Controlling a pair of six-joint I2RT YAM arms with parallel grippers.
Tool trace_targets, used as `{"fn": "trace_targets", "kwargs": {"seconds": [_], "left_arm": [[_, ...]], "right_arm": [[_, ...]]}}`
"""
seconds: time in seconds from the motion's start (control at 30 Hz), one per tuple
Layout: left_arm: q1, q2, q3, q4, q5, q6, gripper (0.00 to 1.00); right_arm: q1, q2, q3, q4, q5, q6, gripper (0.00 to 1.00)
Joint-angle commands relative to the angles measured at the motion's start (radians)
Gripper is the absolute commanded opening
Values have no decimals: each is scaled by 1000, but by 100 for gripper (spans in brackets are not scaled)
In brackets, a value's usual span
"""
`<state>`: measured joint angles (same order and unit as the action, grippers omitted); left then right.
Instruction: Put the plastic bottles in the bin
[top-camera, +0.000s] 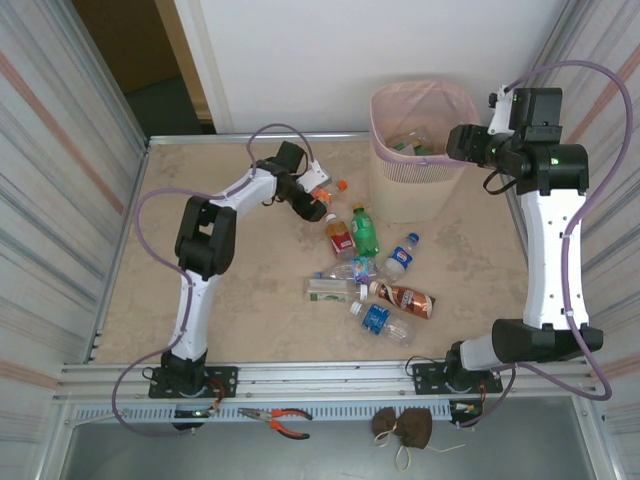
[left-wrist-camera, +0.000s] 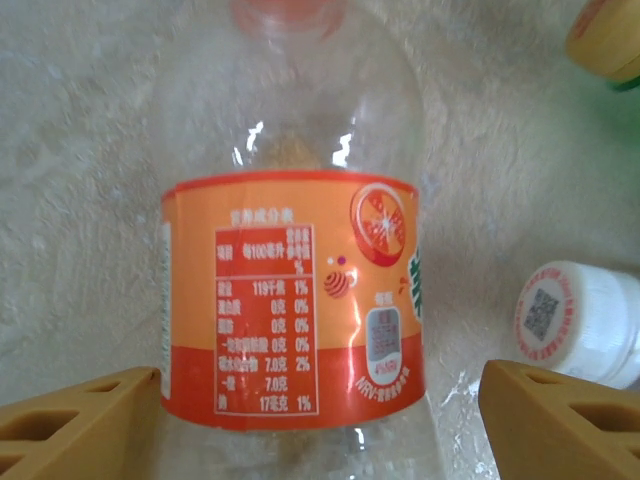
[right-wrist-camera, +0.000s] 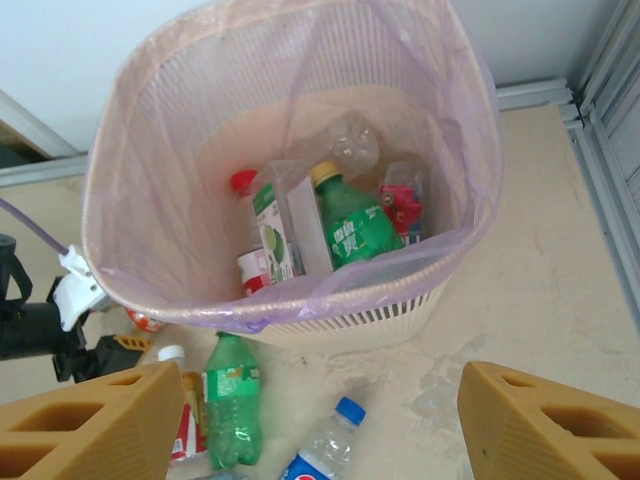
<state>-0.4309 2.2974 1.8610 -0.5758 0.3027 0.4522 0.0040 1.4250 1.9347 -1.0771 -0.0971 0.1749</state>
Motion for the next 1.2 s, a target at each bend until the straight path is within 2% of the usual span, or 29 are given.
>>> {"fn": "trace_targets", "kwargs": {"seconds": [0.0, 0.13, 0.37, 0.6, 0.87, 1.17], "left_arm": [[11, 18, 48, -43, -5, 22, 79], [11, 28, 65, -58, -19, 16, 74], [11, 28, 69, -81, -11, 26, 60], [12, -27, 18, -63, -9, 15, 53], [15, -196, -127, 14, 25, -35, 52], [17, -498, -348, 138, 130, -107, 52]], "right_arm": [[-9, -28, -14, 21, 12, 6, 72], [-7, -26, -18, 22, 11, 7, 72], [-9, -34, -20, 31, 9, 12, 71], [-8, -48, -27, 45, -11, 30, 71], [-5, -86, -83, 98, -107, 98, 70], [44, -131, -193, 226, -251, 234, 69]]}}
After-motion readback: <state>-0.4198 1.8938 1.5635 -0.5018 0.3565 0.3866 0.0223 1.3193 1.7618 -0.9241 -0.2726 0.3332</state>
